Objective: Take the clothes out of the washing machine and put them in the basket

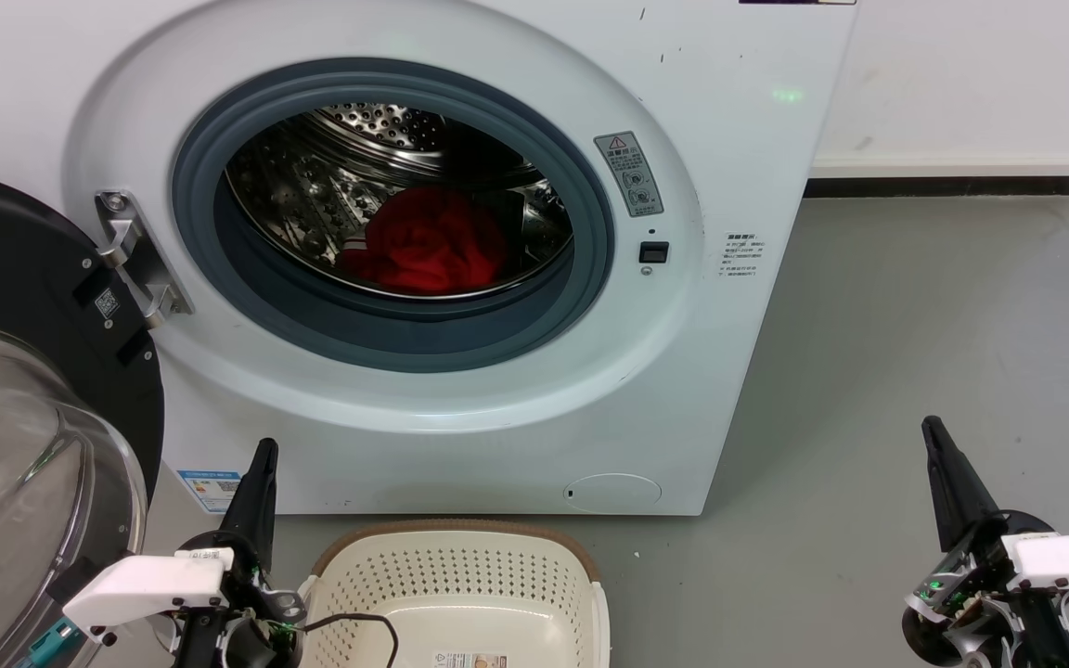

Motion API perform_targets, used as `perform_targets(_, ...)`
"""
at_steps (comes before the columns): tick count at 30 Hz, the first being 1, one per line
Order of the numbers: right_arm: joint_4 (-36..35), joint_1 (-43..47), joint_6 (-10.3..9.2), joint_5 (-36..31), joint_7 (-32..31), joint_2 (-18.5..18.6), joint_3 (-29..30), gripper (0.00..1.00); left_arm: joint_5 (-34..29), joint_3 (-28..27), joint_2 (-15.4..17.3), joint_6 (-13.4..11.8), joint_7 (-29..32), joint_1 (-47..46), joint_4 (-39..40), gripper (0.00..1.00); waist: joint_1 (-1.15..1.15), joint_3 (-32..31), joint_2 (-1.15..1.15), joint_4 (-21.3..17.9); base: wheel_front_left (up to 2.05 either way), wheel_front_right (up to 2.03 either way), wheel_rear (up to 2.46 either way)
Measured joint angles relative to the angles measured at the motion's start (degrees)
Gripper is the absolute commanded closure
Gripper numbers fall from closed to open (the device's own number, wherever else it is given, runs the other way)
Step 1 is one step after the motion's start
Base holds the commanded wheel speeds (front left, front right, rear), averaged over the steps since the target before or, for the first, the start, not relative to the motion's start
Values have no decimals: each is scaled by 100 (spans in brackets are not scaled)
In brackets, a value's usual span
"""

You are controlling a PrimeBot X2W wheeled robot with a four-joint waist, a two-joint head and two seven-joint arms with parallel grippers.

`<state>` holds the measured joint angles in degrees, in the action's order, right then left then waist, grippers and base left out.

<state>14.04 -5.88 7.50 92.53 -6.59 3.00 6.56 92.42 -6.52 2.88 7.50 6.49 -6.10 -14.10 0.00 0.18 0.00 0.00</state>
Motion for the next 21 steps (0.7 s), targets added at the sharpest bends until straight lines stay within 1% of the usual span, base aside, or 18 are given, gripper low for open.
perform_targets(21, 0, 0, 0, 0, 0, 0, 0, 100, 0, 0, 0, 0, 0, 0, 0, 100, 0, 0, 0, 0, 0, 0, 0)
